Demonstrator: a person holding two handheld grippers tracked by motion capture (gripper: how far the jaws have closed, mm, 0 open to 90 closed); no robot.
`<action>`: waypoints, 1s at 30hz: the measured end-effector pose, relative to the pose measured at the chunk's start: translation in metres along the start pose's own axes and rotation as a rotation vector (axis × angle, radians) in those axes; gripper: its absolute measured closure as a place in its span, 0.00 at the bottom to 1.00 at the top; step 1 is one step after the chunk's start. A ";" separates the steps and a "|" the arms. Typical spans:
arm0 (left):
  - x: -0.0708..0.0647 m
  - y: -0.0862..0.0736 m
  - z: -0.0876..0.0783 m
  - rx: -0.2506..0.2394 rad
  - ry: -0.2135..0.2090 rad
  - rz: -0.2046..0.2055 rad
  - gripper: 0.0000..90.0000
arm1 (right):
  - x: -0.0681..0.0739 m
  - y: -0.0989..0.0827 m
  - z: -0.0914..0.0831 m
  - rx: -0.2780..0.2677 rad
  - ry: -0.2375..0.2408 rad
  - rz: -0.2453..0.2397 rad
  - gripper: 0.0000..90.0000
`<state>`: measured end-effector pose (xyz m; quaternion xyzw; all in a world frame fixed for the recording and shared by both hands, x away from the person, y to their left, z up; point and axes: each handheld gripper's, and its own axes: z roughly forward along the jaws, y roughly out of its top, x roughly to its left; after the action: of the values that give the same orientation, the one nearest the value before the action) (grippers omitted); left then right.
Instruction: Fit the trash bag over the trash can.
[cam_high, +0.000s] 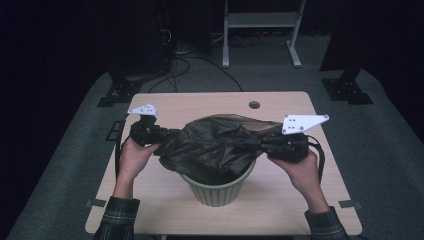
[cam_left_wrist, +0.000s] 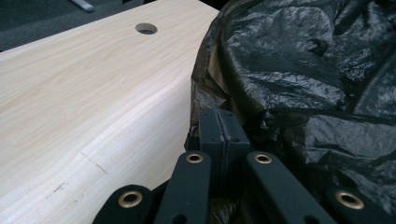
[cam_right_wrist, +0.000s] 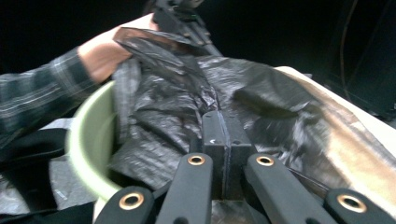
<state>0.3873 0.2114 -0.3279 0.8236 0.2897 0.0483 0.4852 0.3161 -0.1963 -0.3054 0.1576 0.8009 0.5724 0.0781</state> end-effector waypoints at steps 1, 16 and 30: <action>-0.001 0.000 -0.001 0.002 0.001 0.002 1.00 | 0.005 -0.001 -0.002 -0.002 0.006 -0.008 1.00; -0.007 -0.004 -0.007 -0.003 -0.005 0.004 1.00 | 0.043 -0.044 -0.014 0.020 0.102 0.019 1.00; -0.005 -0.005 -0.003 0.004 -0.002 -0.002 1.00 | 0.056 -0.056 -0.013 0.057 0.105 0.012 0.83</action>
<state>0.3797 0.2126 -0.3295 0.8242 0.2903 0.0462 0.4841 0.2503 -0.2047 -0.3506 0.1341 0.8188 0.5574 0.0281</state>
